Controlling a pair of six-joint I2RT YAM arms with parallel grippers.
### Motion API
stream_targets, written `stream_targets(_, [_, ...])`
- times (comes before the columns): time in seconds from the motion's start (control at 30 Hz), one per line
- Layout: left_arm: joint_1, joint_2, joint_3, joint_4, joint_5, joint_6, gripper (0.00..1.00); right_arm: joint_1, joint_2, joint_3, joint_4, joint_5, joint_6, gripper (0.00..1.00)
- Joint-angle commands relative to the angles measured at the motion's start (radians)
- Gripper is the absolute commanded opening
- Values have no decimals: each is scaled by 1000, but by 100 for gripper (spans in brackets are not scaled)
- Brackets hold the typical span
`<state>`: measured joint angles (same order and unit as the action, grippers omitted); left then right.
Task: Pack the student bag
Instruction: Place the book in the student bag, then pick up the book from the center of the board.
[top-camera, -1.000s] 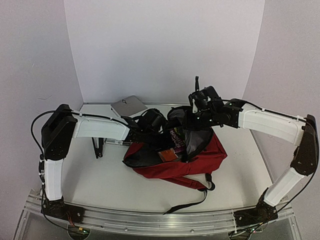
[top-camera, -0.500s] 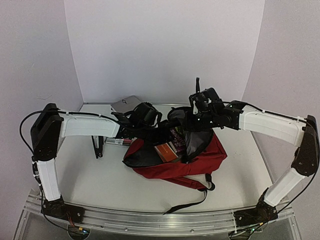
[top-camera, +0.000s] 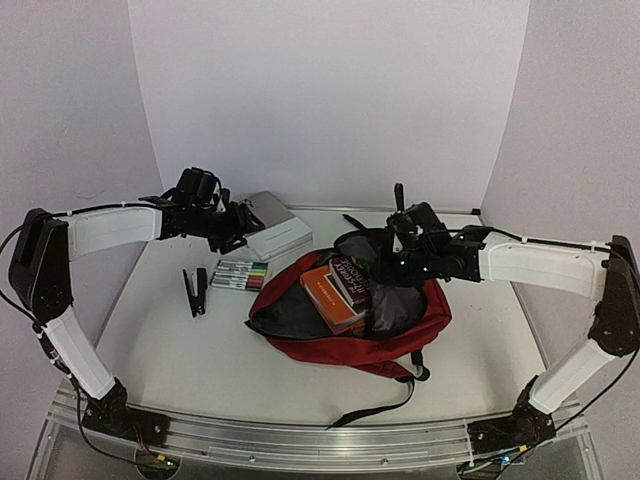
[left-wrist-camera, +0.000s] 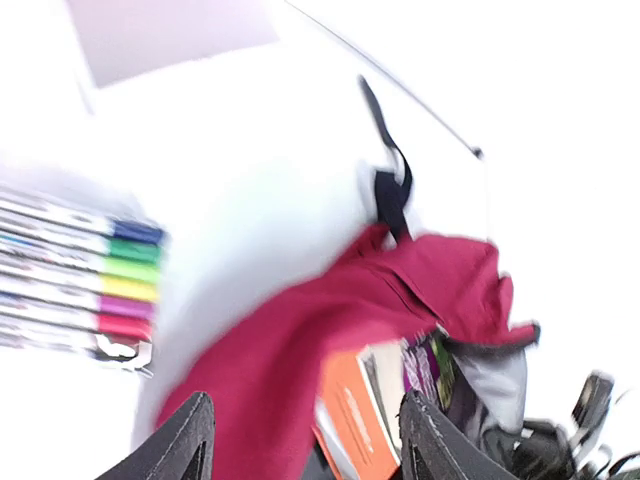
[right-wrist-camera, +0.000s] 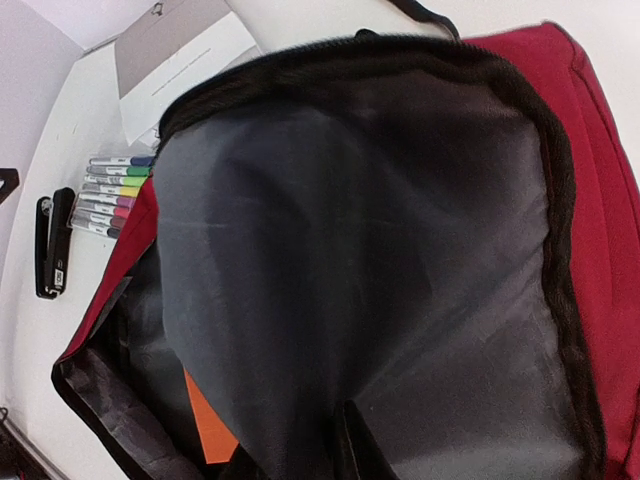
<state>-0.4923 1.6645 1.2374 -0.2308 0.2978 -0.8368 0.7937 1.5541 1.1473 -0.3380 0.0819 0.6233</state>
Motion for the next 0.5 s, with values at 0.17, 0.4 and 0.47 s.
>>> stream_targets(0.17, [193,149,46,108,131,-10,66,6,-71,-20,7,19,31,64])
stream_targets(0.4, [258,331,167,172,209,10,59,5,-88,-44,24,-7,48,69])
stream_targets(0.47, [264,382,209,171,218,17,58,6,-94,-55,29,-14,53,69])
